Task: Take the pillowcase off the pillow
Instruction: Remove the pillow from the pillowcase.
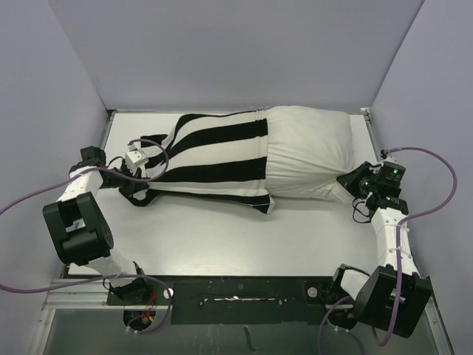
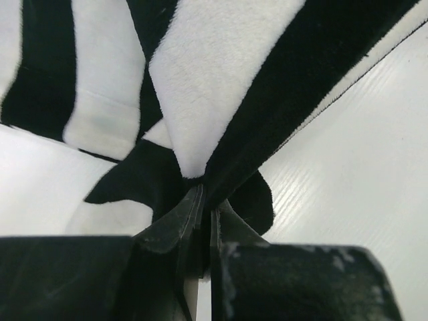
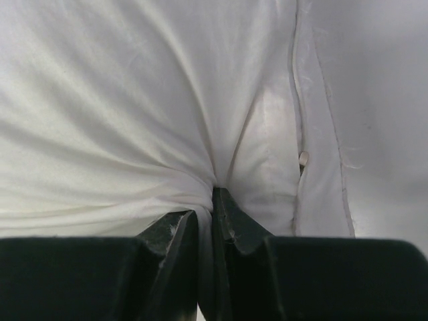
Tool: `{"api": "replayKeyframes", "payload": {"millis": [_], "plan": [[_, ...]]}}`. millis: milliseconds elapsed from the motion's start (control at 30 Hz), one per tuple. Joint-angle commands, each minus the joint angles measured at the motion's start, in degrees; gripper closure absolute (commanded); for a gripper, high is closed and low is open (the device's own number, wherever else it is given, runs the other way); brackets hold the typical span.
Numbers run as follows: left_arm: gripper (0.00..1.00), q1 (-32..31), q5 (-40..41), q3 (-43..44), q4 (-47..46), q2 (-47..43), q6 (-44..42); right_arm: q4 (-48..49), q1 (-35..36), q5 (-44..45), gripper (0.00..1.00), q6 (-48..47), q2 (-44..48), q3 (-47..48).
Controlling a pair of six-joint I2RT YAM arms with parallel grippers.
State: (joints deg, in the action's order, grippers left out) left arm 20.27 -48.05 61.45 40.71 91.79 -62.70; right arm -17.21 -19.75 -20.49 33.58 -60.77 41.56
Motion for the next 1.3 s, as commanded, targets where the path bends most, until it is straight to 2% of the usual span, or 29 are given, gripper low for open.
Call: {"api": "replayKeyframes", "payload": {"millis": [0,33,67,167,200,233,333,433,633,700,867,1000,1033,1067,1133,1233,1267], "plan": [[1.00,6.7,18.8,3.0,-7.9,3.1,-2.1,10.0,-4.5,11.9,1.00,0.3,-0.5,1.4],[1.00,6.4,16.2,3.4,-5.4,2.5,-2.3,10.3,-4.2,10.5,0.98,0.1,-0.7,1.8],[1.00,5.6,14.3,3.8,-3.0,1.7,-2.4,10.3,-4.1,9.2,0.88,0.2,-0.6,2.4],[1.00,2.0,12.3,4.2,-0.2,-0.2,-1.7,7.9,-2.6,10.9,0.29,0.3,0.6,6.2],[1.00,0.7,12.6,4.1,-0.3,-0.8,-1.4,7.3,-2.1,12.3,0.14,-0.6,1.0,8.0],[1.00,-0.3,13.2,4.2,-0.5,-0.9,-1.0,6.8,-1.6,14.0,0.04,-1.1,1.2,10.0],[1.00,-2.0,15.0,4.4,-1.1,-0.4,-0.6,6.7,-1.4,18.2,0.02,-0.8,-0.7,15.7],[1.00,-2.2,16.8,4.8,-1.4,0.9,-0.2,6.4,-0.6,18.4,0.02,0.5,-7.4,23.5],[0.99,-1.9,15.3,4.8,-1.0,0.1,-0.1,0.6,10.2,21.2,0.02,-2.0,-29.3,43.6],[0.91,-2.1,13.9,4.6,-0.9,-1.1,0.2,-0.4,13.4,21.4,0.02,-2.1,-35.1,49.8],[0.89,-2.6,12.2,4.4,-0.9,-2.7,0.8,-1.9,20.9,23.8,0.02,-2.6,-44.7,56.8],[0.85,-2.8,11.4,4.1,-0.8,-2.7,1.4,-4.2,24.5,26.9,0.02,-2.0,-47.8,55.4],[0.81,-2.9,11.4,3.9,-0.9,-2.9,1.5,-4.7,25.0,27.4,0.02,-1.7,-48.3,54.5],[0.73,-3.0,10.7,3.9,-0.9,-3.1,1.7,-4.9,25.6,27.9,0.02,-1.2,-48.8,53.3],[0.49,-3.1,8.6,5.3,-0.8,-3.5,3.6,-3.3,26.6,26.7,0.02,-0.5,-49.2,50.5],[0.32,0.0,-0.9,14.3,0.4,-3.6,15.0,6.3,27.4,21.0,0.02,1.0,-48.0,44.8],[0.27,1.2,-5.0,18.3,1.1,-3.0,19.9,10.8,27.2,18.5,0.14,2.5,-47.2,42.0]]}}
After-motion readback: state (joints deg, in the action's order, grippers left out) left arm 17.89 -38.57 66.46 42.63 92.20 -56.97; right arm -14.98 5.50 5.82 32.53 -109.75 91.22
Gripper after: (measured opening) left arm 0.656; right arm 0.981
